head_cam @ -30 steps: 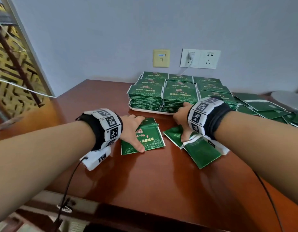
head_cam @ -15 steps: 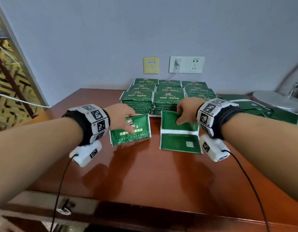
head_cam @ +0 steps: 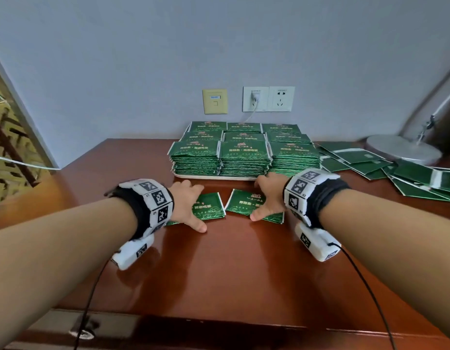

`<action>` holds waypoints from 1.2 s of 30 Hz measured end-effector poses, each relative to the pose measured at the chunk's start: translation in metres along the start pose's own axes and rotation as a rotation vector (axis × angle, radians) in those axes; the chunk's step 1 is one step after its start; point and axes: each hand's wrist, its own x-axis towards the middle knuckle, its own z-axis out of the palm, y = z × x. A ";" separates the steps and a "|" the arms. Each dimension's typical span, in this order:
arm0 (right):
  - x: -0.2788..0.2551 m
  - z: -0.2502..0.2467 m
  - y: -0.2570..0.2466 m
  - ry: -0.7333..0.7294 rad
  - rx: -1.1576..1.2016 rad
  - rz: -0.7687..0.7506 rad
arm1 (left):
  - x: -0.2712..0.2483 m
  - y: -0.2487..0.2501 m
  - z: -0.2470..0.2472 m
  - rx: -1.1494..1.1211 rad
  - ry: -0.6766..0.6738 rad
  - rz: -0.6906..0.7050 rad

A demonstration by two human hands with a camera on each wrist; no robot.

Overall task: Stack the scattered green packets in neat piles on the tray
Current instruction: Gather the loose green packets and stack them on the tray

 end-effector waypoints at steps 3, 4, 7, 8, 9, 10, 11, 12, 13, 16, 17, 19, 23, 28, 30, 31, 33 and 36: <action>0.006 0.002 -0.010 -0.028 -0.031 0.004 | 0.002 0.001 0.001 -0.009 -0.007 -0.012; 0.006 0.000 -0.012 -0.033 -0.015 0.001 | 0.003 0.001 0.001 -0.014 -0.008 -0.010; 0.006 -0.006 -0.016 -0.058 0.010 -0.010 | 0.003 0.002 -0.001 -0.029 -0.018 -0.007; 0.006 -0.008 -0.017 -0.066 0.009 -0.010 | 0.003 0.003 -0.002 -0.023 -0.019 -0.011; 0.007 -0.008 -0.019 -0.073 0.020 -0.004 | 0.003 0.004 -0.003 -0.019 -0.021 -0.018; 0.007 -0.009 -0.020 -0.078 0.040 0.000 | 0.004 0.004 -0.004 -0.019 -0.023 -0.025; 0.007 -0.009 -0.022 -0.083 0.061 0.001 | 0.004 0.005 -0.004 -0.022 -0.024 -0.028; 0.006 -0.010 -0.024 -0.084 0.074 -0.002 | 0.003 0.006 -0.004 -0.025 -0.023 -0.028; 0.006 -0.011 -0.025 -0.085 0.079 -0.004 | 0.003 0.007 -0.004 -0.029 -0.019 -0.026; 0.002 -0.014 -0.029 -0.077 0.061 -0.022 | 0.000 0.008 -0.004 -0.041 -0.008 -0.021; 0.001 -0.014 -0.030 -0.075 0.060 -0.028 | -0.001 0.008 -0.004 -0.047 -0.007 -0.014; -0.001 -0.015 -0.032 -0.069 0.054 -0.040 | -0.002 0.008 -0.004 -0.056 -0.004 0.014; -0.002 -0.016 -0.037 -0.042 0.056 -0.071 | -0.001 0.006 -0.003 -0.070 -0.040 0.035; -0.009 -0.017 -0.038 -0.038 0.012 -0.038 | -0.006 -0.003 -0.001 -0.114 -0.089 -0.013; -0.011 -0.018 -0.038 -0.049 -0.031 -0.019 | -0.007 -0.004 -0.006 -0.118 -0.076 0.001; -0.011 -0.020 -0.038 -0.057 -0.047 -0.016 | -0.007 -0.005 -0.011 -0.127 -0.056 0.017; -0.010 -0.024 -0.035 -0.062 -0.050 -0.012 | -0.005 -0.007 -0.024 -0.135 -0.015 0.049; -0.008 -0.037 -0.027 -0.026 -0.017 -0.003 | -0.001 -0.012 -0.045 -0.113 0.021 0.080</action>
